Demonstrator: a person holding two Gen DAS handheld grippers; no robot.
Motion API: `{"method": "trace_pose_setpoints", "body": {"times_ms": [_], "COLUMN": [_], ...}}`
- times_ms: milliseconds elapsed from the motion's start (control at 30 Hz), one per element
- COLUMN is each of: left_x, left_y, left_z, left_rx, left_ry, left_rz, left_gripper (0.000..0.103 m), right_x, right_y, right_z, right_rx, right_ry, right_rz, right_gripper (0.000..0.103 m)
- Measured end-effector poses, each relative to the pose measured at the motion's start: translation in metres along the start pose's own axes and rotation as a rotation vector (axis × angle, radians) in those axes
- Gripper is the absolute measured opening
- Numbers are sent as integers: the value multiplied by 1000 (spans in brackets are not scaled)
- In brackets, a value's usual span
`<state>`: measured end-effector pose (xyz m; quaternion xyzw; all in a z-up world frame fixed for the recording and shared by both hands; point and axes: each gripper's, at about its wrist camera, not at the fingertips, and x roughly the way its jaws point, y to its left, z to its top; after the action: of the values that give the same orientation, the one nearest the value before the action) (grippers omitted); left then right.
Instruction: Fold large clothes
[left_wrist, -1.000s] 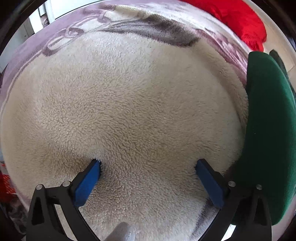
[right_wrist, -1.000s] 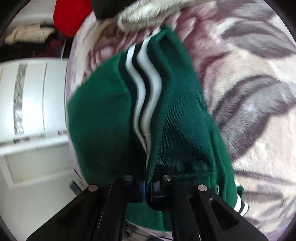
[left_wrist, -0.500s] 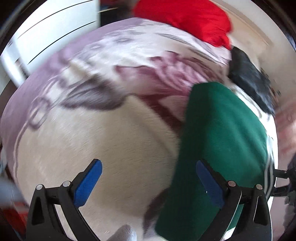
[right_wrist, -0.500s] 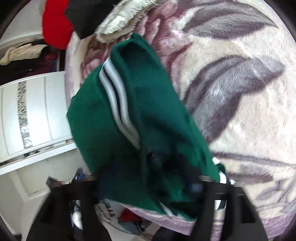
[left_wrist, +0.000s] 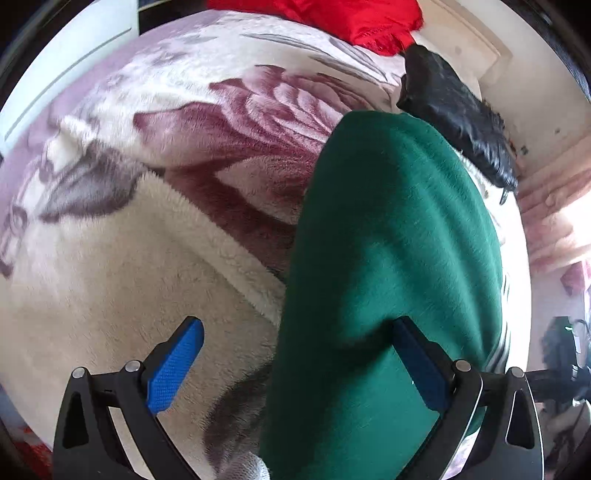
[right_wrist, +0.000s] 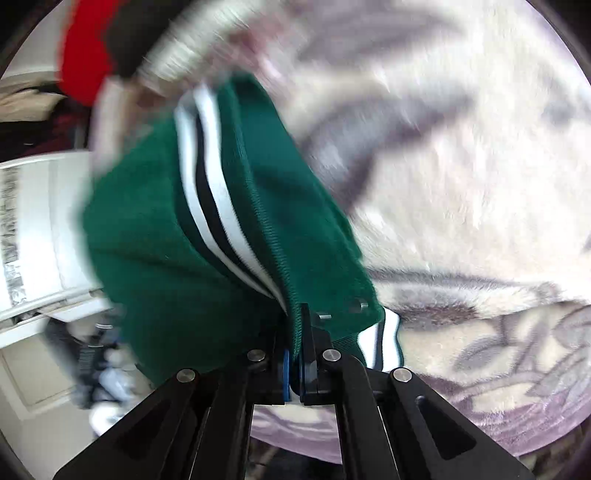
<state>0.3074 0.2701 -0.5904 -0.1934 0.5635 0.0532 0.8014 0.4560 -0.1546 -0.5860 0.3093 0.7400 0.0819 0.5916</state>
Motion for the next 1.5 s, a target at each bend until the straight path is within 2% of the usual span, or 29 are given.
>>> {"method": "trace_pose_setpoints", "body": {"times_ms": [67, 133, 167, 200, 267, 333, 400, 433, 500, 533, 567, 600, 633, 700, 833, 900, 967, 1000, 1033, 1067, 1100, 1133, 1167, 1200, 1267, 1333, 1400, 1433, 1500], "left_x": [-3, -6, -7, -8, -8, -7, -4, 0, 10, 14, 18, 22, 24, 26, 29, 37, 51, 58, 64, 69, 72, 73, 75, 78, 77, 68, 55, 45, 26], "left_y": [-3, -3, -2, -1, 0, 0, -3, -5, -10, -12, -15, -17, -19, -21, -17, -13, -5, -1, 3, 5, 7, 7, 8, 11, 19, 32, 49, 60, 75], "left_z": [5, 11, 15, 19, 32, 47, 63, 72, 89, 95, 102, 107, 111, 117, 126, 131, 135, 136, 138, 140, 142, 143, 145, 148, 153, 155, 153, 148, 136], "left_rx": [37, 61, 66, 69, 63, 57, 59, 60, 65, 68, 74, 82, 89, 97, 62, 27, -33, -52, -78, -94, -103, -101, -108, -129, -169, -201, -262, -292, -327], "left_ry": [1, -11, -13, -17, -33, -49, -68, -72, -67, -61, -57, -50, -46, -48, -42, -27, 6, 25, 38, 51, 55, 39, 41, 48, 49, 70, 66, 42, 8], "left_rz": [21, 23, 24, 22, 27, 19, 22, 23, 20, 25, 27, 29, 35, 36, -1, -29, -53, -86, -134, -175, -188, -200, -217, -236, -249, -259, -251, -253, -199], "left_gripper": [103, 103, 103, 103, 103, 103, 103, 103, 103, 103, 103, 103, 103, 103, 103, 103, 102, 98, 64, 39, 37, 20, 16, 16, 16, 17, 17, 17, 19], "right_x": [25, 20, 12, 0, -27, -49, -57, -49, -22, -7, 2, 7, 2, -24, -70, -65, -40, -27, -15, -9, -9, -12, -17, -24, -45, -60, -78, -83, -84], "right_y": [-6, 7, 14, 19, 24, 27, 32, 36, 47, 52, 59, 65, 75, 99, 113, 105, 96, 91, 84, 79, 74, 71, 68, 66, 62, 70, 91, 103, 144], "right_z": [5, 12, 18, 19, 29, 43, 57, 69, 96, 106, 113, 114, 116, 107, 102, 107, 121, 126, 130, 133, 134, 133, 131, 130, 123, 124, 125, 125, 125], "right_rx": [34, -29, -62, -90, -133, -143, -161, -180, -194, -196, -191, -193, -212, -266, -260, -242, -205, -186, -164, -134, -111, -95, -93, -93, -98, -134, -222, -265, -399], "right_ry": [87, 120, 115, 83, -33, -132, -178, -174, -137, -94, -71, -95, -103, -205, -364, -349, -286, -233, -178, -138, -121, -112, -112, -122, -138, -158, -161, -154, -117], "right_rz": [21, 33, 28, 16, 18, 64, 114, 141, 131, 147, 168, 192, 198, 151, 178, 125, 74, 77, 82, 83, 96, 107, 97, 77, 52, 14, 2, -5, -9], "right_gripper": [3, 14, 28, 45, 68, 76, 82, 83, 83, 82, 61, 1, 3, 3, 2, 2, 3, 3, 5, 14, 27, 34, 46, 50, 50, 58, 73, 76, 84]}}
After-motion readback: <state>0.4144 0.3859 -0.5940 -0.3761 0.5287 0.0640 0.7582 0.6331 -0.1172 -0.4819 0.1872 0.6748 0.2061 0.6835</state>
